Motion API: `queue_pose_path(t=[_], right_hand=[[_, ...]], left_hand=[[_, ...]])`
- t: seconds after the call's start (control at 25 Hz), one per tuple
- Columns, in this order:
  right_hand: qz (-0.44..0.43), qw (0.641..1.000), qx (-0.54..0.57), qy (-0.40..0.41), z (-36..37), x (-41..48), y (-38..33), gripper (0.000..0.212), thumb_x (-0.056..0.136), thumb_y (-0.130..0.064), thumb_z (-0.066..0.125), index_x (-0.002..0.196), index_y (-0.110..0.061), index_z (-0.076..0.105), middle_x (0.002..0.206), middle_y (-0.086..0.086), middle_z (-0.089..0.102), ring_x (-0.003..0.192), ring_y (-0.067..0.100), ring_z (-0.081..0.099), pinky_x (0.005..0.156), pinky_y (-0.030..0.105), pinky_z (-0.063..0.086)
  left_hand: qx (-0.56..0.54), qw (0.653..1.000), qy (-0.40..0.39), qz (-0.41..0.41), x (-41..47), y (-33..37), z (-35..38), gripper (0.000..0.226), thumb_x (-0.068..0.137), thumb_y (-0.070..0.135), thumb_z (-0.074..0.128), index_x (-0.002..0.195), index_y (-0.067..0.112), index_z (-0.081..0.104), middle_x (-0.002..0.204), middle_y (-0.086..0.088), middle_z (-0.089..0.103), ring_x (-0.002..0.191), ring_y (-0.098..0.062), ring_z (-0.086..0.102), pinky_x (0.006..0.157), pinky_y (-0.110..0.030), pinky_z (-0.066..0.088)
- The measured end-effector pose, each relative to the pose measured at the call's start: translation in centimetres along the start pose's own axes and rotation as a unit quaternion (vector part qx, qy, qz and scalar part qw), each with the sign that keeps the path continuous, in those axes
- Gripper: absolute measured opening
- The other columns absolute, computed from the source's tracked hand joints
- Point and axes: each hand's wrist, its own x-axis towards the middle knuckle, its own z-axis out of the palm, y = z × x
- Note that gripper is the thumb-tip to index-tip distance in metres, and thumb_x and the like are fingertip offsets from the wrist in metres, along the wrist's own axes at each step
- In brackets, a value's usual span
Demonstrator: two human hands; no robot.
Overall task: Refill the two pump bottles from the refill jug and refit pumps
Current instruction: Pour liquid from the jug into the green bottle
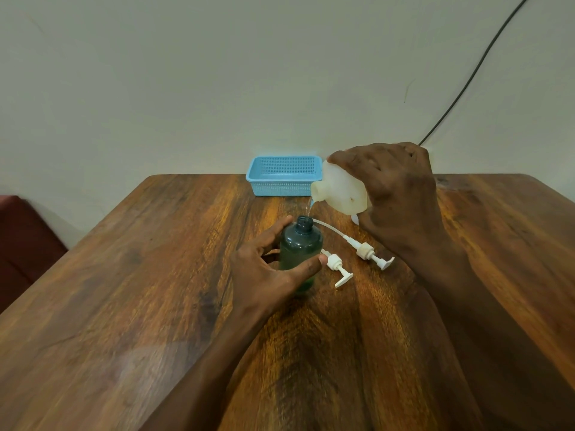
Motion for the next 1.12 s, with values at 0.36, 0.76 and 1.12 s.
queue_pose_path(t=[0.36,0.76,1.12], right_hand=[[0.000,1.000,0.002,-0.006,0.08,-0.03,0.21,0.090,0.059,-0.019,0.096,0.138,-0.020,0.052,0.129,0.019,0.066,0.113,0.044,0.063,0.100,0.060,0.044],[-0.002,1.000,-0.004,-0.010,0.16,0.00,0.17,0.091,0.060,-0.020,0.095,0.139,-0.022,0.050,0.130,0.019,0.066,0.114,0.043,0.062,0.102,0.060,0.043],[-0.003,1.000,-0.010,-0.002,-0.03,0.04,0.10,0.091,0.058,-0.021,0.096,0.138,-0.020,0.052,0.128,0.019,0.066,0.113,0.044,0.063,0.101,0.059,0.043]], left_hand=[[0.011,1.000,0.005,0.003,-0.06,-0.04,-0.04,0.091,0.061,0.072,0.084,0.142,0.038,0.061,0.130,0.020,0.070,0.113,0.006,0.068,0.087,-0.017,0.059],[0.013,1.000,0.007,-0.002,-0.06,0.17,-0.12,0.091,0.060,0.070,0.084,0.142,0.036,0.062,0.129,0.022,0.070,0.110,0.008,0.068,0.084,-0.011,0.057],[0.009,1.000,0.001,-0.002,-0.15,0.04,-0.05,0.094,0.060,0.070,0.085,0.143,0.033,0.062,0.131,0.018,0.070,0.111,0.003,0.069,0.083,-0.013,0.058]])
